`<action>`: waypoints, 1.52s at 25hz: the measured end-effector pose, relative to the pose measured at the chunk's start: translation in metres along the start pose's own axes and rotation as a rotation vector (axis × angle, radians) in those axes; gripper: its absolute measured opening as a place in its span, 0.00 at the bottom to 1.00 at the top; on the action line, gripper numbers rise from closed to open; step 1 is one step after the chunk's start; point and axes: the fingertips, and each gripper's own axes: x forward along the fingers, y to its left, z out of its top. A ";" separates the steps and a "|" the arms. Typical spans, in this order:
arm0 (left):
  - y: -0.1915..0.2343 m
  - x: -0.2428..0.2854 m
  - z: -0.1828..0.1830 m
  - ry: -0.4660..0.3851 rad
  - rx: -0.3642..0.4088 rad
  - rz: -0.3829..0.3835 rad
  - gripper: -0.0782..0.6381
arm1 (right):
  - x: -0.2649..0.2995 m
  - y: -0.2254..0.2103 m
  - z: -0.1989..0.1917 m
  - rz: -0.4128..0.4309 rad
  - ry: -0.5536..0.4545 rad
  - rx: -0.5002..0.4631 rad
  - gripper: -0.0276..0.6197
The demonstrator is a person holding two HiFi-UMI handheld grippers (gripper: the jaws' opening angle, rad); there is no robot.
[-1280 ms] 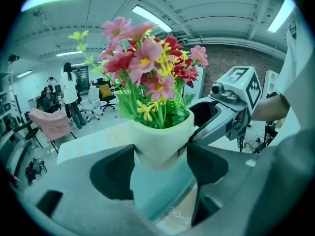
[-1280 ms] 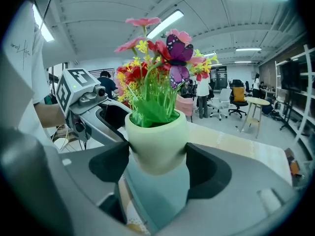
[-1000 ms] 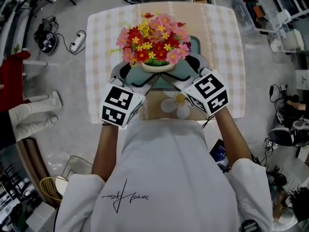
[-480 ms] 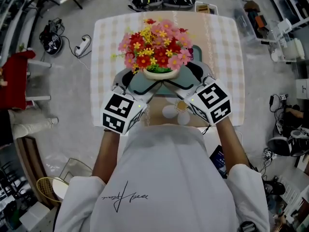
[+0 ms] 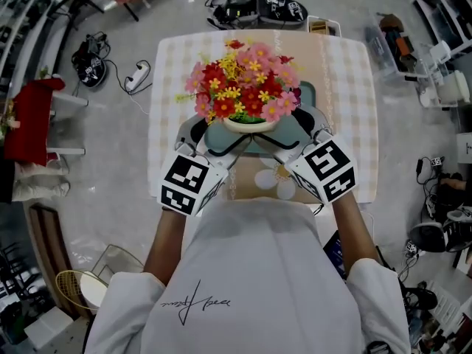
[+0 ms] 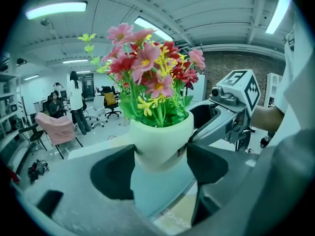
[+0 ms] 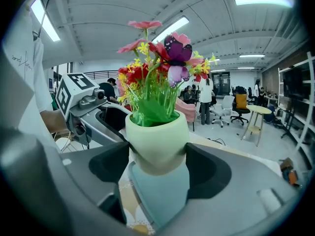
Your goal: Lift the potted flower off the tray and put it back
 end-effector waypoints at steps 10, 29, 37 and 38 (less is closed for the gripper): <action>0.002 -0.004 0.007 -0.018 0.004 -0.005 0.57 | -0.002 0.001 0.008 -0.013 -0.009 -0.001 0.61; -0.002 -0.001 -0.002 0.006 0.022 -0.006 0.58 | -0.001 0.004 -0.002 -0.020 0.002 -0.005 0.61; -0.005 0.008 -0.006 0.025 0.034 -0.017 0.58 | -0.002 -0.001 -0.011 -0.039 0.018 -0.002 0.61; -0.005 0.010 -0.007 0.031 0.033 -0.021 0.58 | -0.002 -0.002 -0.013 -0.042 0.022 -0.001 0.61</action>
